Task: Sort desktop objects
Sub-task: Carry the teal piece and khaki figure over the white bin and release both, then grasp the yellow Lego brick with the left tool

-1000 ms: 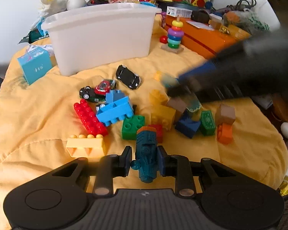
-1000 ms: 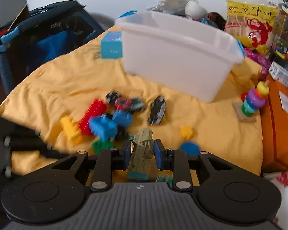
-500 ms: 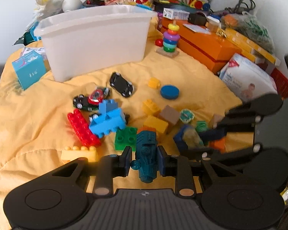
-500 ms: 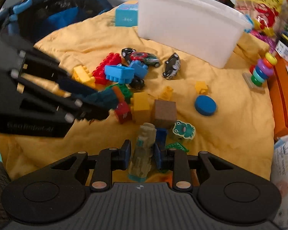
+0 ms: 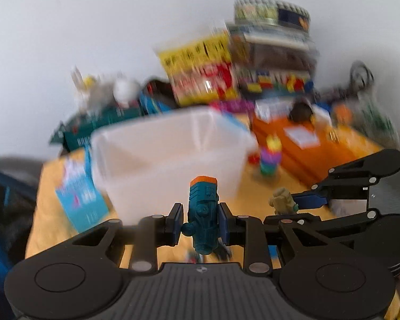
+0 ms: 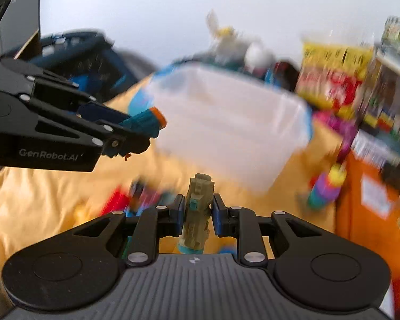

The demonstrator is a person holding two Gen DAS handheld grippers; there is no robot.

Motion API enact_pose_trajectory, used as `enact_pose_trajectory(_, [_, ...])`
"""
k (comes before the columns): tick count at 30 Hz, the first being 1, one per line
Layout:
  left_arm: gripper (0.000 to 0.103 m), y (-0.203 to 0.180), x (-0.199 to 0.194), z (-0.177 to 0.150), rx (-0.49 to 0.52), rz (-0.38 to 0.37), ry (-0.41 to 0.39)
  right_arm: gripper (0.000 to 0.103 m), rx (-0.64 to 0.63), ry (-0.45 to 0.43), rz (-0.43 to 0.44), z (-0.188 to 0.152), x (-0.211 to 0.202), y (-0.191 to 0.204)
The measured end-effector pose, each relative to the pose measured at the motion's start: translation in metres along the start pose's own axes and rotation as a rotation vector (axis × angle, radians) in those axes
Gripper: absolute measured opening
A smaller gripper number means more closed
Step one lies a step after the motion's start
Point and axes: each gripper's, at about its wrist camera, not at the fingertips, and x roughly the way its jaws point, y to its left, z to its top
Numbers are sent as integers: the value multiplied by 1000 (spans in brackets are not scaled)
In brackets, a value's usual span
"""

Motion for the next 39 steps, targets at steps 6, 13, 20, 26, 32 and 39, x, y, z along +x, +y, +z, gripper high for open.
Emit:
enact_pose_trajectory(6, [31, 21, 20, 58, 56, 78, -87, 24, 2, -123, -86, 64, 11, -28])
enact_pose_trajectory(13, [32, 50, 77, 85, 36, 207, -49, 24, 79, -161, -157, 108, 54, -47])
enact_pose_trajectory(20, [44, 64, 103, 72, -72, 168, 41, 36, 125, -61, -183, 103, 98, -60])
enact_pose_trajectory(26, [62, 47, 53, 37, -2, 126, -20, 36, 172, -116, -120, 74, 57, -60])
enact_pose_trajectory(32, [65, 6, 13, -37, 31, 80, 13, 35, 130, -81, -9, 22, 26, -33])
enact_pose_trajectory(39, [65, -38, 6, -115, 56, 82, 136, 32, 45, 108, 65, -57, 18, 13])
